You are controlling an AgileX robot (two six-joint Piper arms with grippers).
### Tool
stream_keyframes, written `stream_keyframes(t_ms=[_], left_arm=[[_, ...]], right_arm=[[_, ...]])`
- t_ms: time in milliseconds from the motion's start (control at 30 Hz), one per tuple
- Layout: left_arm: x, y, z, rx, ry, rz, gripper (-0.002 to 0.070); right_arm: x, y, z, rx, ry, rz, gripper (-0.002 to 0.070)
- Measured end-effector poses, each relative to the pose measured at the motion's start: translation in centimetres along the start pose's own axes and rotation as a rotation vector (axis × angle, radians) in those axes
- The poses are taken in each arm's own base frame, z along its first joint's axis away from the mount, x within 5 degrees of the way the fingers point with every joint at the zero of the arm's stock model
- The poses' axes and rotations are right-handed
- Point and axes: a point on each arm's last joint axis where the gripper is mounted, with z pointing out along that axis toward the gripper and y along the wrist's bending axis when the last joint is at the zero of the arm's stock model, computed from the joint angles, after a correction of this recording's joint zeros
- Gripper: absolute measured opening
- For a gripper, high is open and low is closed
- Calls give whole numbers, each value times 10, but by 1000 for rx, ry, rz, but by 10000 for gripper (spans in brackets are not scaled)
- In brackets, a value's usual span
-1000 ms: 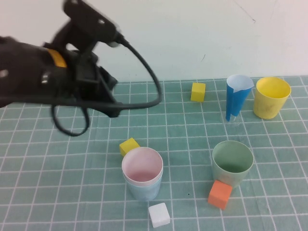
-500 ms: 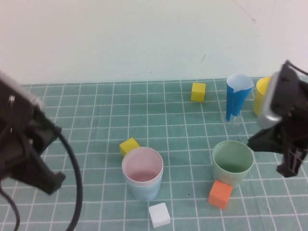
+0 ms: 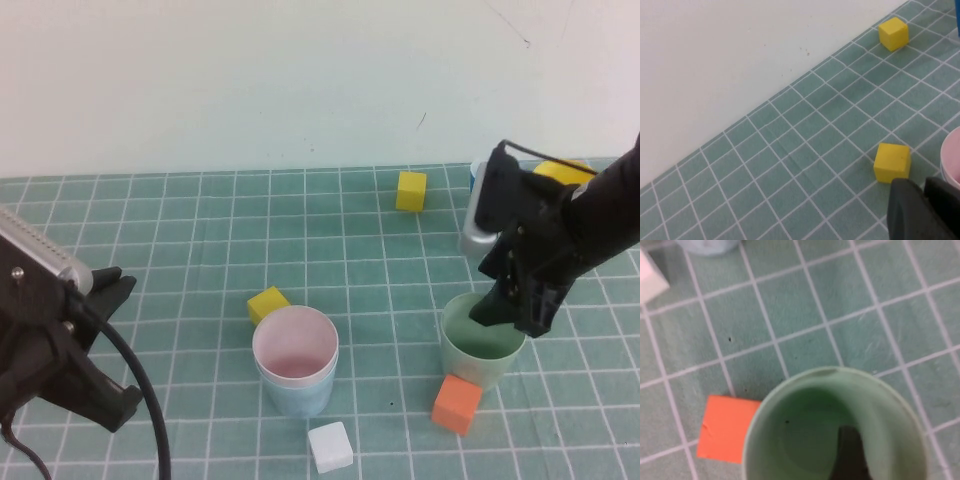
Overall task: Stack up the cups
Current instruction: Pick up the green cup, then place the green cup on the yellow cup
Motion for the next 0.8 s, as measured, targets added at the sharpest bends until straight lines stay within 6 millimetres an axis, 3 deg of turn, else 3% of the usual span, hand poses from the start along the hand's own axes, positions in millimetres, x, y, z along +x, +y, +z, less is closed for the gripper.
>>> stream_keyframes(t_ms=[133, 233, 267, 333, 433, 533, 667, 800], left_arm=[[0, 0, 0, -1, -5, 0, 38], [-1, 0, 0, -1, -6, 0, 38], [-1, 0, 0, -1, -6, 0, 39], [-1, 0, 0, -1, -8, 0, 39], [-1, 0, 0, -1, -9, 0, 39], [-1, 0, 0, -1, -9, 0, 38], [-2, 0, 0, -2, -18, 0, 38], [-2, 0, 0, -3, -24, 0, 38]], right_arm=[[8, -5, 23, -36, 37, 20, 409], [11, -5, 32, -52, 51, 34, 220], [11, -6, 31, -50, 52, 42, 144], [7, -9, 28, -42, 42, 61, 62], [-5, -15, 14, -28, 28, 60, 28], [-27, -23, -21, 40, -8, 80, 27], [-58, -40, -90, 266, -47, 70, 25], [-66, -61, -141, 520, -23, 157, 24]])
